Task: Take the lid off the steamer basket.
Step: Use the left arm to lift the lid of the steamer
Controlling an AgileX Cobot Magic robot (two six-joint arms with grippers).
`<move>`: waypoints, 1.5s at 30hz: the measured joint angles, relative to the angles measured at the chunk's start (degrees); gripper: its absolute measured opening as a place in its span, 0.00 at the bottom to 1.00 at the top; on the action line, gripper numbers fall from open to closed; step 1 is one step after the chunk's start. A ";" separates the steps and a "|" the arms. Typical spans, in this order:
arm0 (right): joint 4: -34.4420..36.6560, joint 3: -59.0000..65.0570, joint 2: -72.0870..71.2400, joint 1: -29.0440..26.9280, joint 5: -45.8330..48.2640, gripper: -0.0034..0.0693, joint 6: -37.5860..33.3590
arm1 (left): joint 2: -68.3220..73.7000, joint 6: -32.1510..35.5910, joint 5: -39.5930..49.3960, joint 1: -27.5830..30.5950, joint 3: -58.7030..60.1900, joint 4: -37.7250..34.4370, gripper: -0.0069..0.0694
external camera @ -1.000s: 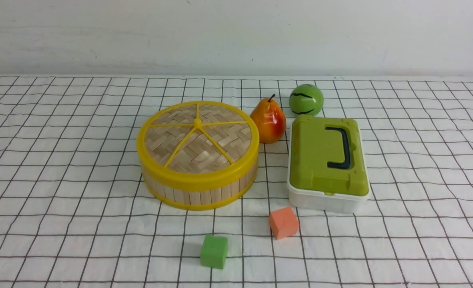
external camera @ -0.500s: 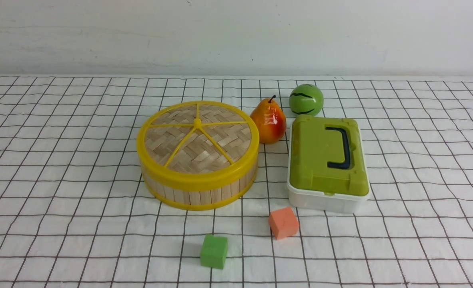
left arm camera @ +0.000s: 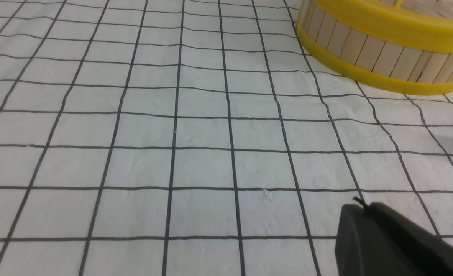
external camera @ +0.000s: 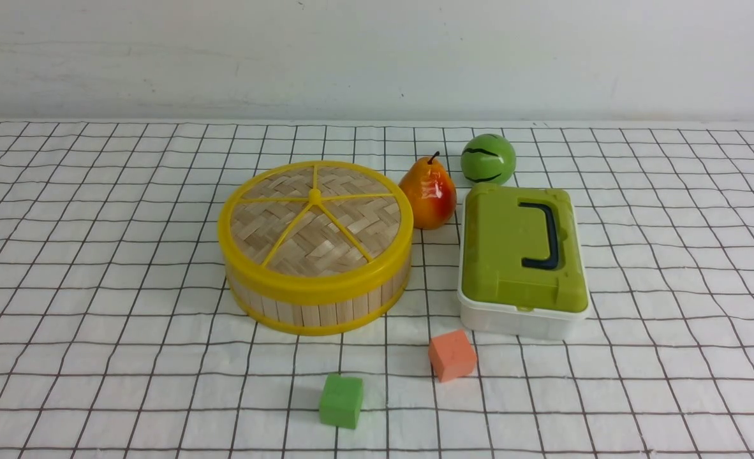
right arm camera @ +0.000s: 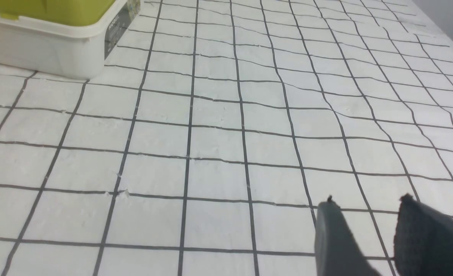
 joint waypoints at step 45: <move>0.00 0.00 0.00 0.00 0.00 0.38 0.00 | 0.00 -11.04 -50.72 0.00 0.00 -1.09 0.12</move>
